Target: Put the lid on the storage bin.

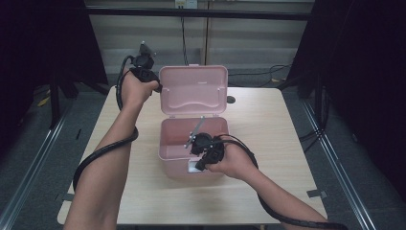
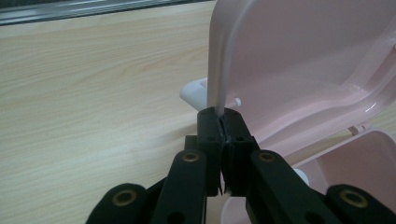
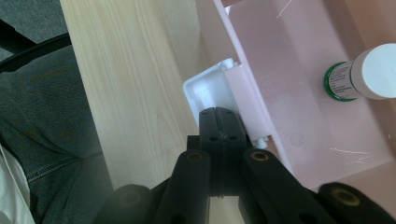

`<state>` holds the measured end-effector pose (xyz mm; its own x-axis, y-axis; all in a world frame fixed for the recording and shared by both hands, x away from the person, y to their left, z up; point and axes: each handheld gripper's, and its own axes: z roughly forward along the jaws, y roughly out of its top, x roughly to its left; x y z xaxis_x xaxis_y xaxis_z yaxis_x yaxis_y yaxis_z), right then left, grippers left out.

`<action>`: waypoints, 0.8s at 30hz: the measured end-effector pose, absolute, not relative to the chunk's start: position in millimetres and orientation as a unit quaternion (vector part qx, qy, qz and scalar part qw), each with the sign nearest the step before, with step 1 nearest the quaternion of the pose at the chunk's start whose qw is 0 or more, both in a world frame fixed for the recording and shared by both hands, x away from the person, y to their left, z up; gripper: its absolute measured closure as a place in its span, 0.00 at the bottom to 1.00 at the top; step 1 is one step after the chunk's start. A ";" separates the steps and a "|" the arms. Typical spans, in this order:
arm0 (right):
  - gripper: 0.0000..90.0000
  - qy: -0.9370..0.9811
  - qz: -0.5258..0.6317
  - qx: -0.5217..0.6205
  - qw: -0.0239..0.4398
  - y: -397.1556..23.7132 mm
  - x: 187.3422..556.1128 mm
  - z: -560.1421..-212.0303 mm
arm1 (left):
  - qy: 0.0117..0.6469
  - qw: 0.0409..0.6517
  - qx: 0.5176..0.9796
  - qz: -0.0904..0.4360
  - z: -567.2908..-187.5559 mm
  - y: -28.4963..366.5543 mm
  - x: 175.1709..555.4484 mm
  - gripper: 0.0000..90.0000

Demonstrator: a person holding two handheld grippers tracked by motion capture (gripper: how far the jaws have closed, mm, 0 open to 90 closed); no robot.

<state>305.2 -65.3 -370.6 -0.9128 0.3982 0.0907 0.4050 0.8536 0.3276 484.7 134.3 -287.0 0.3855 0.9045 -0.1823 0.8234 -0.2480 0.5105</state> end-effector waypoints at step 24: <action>1.00 -0.961 -0.176 -0.211 0.011 -62.7 309.9 -371.0 | 0.533 0.258 0.802 0.080 -278.8 130.9 480.1 0.98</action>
